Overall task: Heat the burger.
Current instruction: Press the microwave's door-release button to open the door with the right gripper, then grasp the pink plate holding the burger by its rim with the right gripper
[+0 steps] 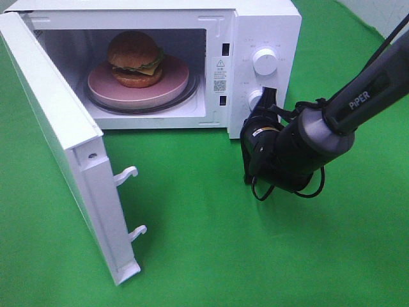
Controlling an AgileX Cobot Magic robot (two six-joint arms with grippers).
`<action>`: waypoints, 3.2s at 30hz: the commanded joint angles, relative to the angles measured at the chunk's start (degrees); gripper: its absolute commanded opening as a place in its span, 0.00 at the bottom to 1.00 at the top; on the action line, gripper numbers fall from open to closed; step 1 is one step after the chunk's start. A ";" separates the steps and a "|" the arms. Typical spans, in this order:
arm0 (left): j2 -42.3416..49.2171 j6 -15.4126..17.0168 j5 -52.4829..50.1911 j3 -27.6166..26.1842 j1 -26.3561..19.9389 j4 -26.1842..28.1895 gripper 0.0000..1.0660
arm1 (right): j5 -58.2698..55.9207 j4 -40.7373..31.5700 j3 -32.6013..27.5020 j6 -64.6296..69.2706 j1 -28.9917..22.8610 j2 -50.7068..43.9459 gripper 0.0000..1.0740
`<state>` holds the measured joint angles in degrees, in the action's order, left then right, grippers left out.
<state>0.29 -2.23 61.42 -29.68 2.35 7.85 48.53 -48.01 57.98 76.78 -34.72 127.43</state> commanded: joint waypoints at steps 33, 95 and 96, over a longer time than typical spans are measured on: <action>0.34 -0.11 -0.29 0.29 -0.06 0.11 0.94 | -21.43 39.02 -15.18 -7.51 1.09 -22.23 0.00; 0.34 -0.11 -0.29 0.29 -0.06 0.11 0.94 | -86.69 49.56 -6.02 -149.03 1.09 -40.11 0.45; 0.34 -0.11 -0.29 0.29 -0.06 0.11 0.94 | -86.69 49.56 -6.02 -149.03 1.09 -40.11 0.45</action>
<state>0.29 -2.23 61.42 -29.68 2.35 7.85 -38.56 1.32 51.62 -71.68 -33.46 87.72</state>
